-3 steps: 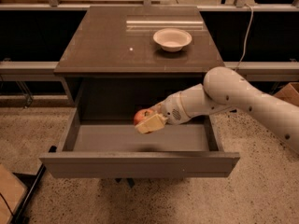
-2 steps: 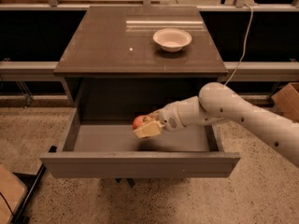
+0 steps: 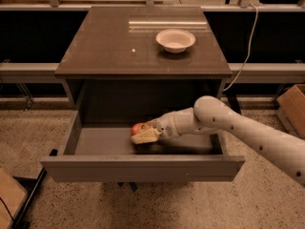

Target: Place apple into top drawer

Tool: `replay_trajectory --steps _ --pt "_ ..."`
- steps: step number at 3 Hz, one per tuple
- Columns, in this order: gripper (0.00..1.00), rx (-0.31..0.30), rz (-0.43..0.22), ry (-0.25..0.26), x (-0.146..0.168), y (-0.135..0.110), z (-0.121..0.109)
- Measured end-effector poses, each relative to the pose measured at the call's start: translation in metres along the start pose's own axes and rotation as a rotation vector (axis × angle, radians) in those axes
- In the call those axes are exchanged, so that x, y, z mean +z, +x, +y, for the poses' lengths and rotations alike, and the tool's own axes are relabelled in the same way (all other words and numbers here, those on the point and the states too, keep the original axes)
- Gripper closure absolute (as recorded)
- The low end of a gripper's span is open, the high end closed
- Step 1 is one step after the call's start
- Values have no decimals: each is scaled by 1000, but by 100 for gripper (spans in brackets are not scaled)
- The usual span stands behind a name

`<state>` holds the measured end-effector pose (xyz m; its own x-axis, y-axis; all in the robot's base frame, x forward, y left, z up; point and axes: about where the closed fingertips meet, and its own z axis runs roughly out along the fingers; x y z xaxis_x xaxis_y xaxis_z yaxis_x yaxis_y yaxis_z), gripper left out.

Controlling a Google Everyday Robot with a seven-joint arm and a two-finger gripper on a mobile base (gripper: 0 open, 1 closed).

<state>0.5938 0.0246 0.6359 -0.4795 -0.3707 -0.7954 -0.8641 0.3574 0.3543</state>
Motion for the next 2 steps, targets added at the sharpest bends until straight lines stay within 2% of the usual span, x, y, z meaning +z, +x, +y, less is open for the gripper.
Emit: replay_trajectory --steps 1,2 --pt "0 -1 3 -5 2 0 2" --pt "0 -1 3 -5 2 0 2"
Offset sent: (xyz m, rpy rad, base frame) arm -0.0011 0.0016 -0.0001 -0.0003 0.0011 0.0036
